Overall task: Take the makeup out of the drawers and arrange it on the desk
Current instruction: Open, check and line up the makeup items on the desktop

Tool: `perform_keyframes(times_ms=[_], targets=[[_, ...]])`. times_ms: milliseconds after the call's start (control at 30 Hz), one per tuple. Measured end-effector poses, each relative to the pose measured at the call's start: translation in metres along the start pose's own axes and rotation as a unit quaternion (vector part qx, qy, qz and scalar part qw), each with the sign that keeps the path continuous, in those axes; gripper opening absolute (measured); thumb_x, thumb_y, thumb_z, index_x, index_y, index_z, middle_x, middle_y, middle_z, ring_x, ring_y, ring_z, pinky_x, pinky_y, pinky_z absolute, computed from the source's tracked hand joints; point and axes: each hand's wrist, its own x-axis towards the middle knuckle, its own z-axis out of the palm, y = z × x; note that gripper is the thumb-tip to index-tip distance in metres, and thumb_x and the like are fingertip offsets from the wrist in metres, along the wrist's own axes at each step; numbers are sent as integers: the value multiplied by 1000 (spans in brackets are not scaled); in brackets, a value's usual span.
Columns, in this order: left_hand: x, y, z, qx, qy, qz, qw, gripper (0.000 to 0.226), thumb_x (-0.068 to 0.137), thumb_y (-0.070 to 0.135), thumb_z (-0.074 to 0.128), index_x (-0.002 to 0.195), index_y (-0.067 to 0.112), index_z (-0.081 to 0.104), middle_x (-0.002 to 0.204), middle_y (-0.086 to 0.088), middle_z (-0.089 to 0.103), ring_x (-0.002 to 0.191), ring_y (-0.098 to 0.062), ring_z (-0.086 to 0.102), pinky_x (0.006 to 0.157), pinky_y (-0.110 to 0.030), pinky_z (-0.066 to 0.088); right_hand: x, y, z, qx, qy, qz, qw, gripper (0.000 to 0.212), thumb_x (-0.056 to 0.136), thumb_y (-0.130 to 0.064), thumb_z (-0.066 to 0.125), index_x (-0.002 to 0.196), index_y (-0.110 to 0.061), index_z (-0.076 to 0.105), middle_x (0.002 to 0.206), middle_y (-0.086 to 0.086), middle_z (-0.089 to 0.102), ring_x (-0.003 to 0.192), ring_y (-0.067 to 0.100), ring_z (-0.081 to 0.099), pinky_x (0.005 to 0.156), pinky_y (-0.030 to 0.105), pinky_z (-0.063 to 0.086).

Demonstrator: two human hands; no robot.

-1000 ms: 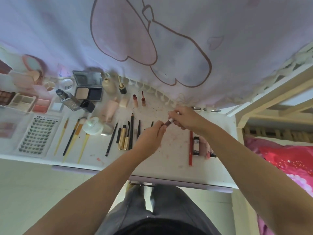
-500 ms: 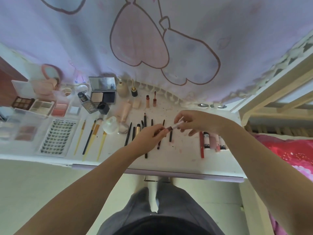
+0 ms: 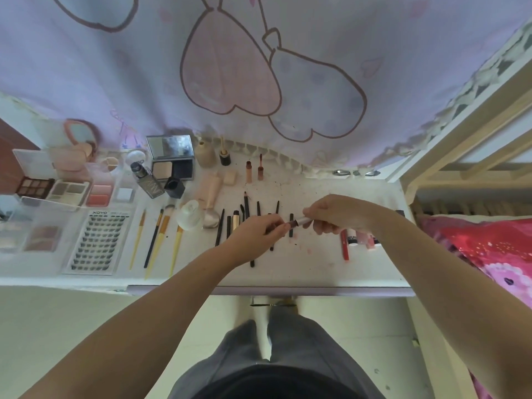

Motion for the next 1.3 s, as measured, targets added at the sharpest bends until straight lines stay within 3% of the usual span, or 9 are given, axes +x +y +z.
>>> perform_keyframes(times_ms=[133,267,400,633,733,833,933,1100,1300], targets=[[6,5,-5,-103,-66,-45,991,27,99,36,39,82,23,56,59,7,45,50,-9,38,49,-21,37,-2,7,-9,29,22,-30,999,18,94,-23,55,82,-14,65,60,-10,56,51,3,43,50,14,38],[5,-8,-28,-332,-205,-116,913,34,101,37,34,89,11,53,55,5,30,45,-10,22,40,-18,21,-11,19,-32,119,60,-45,990,3,92,-10,58,92,-10,61,65,-6,58,50,0,48,48,14,42],[11,-12,-35,-314,-248,-136,906,33,102,36,34,92,9,51,57,3,29,46,-9,21,40,-17,22,-18,37,-55,89,93,-13,992,7,93,-10,55,92,-14,61,68,-6,59,59,5,51,55,20,42],[32,-11,-7,-352,-74,-237,902,23,100,21,36,96,8,54,67,0,54,56,-11,44,52,-23,34,-27,80,-65,197,172,86,961,14,96,-11,52,109,-9,57,96,8,67,80,17,60,66,27,48],[49,9,28,-359,-26,-250,899,17,99,13,40,105,7,55,87,-7,66,74,-16,61,72,-29,53,-17,83,-30,322,176,90,926,18,98,-9,46,114,-10,54,92,8,67,63,15,56,54,27,44],[65,18,61,-306,36,-262,915,18,97,10,46,111,2,54,94,-9,68,80,-18,64,80,-31,53,-5,83,9,465,197,106,856,20,100,-18,41,109,-8,55,84,6,71,59,12,60,48,24,45],[76,17,78,-87,87,-227,966,20,92,22,53,103,8,61,89,-3,65,78,-16,59,64,-27,45,4,79,41,533,167,122,821,26,103,-26,32,106,-11,53,85,7,75,65,15,65,47,24,48],[83,5,77,220,115,-167,954,23,92,37,48,90,15,56,93,-4,58,89,-22,52,72,-34,40,17,75,60,445,140,133,874,20,100,-27,32,109,-20,49,93,3,74,82,15,63,56,25,48],[81,-13,69,298,105,-167,934,31,94,43,44,106,15,49,92,-5,63,89,-25,56,78,-36,37,33,74,66,349,200,129,907,13,99,-25,41,92,-21,51,80,-1,46,69,11,41,56,21,40]])
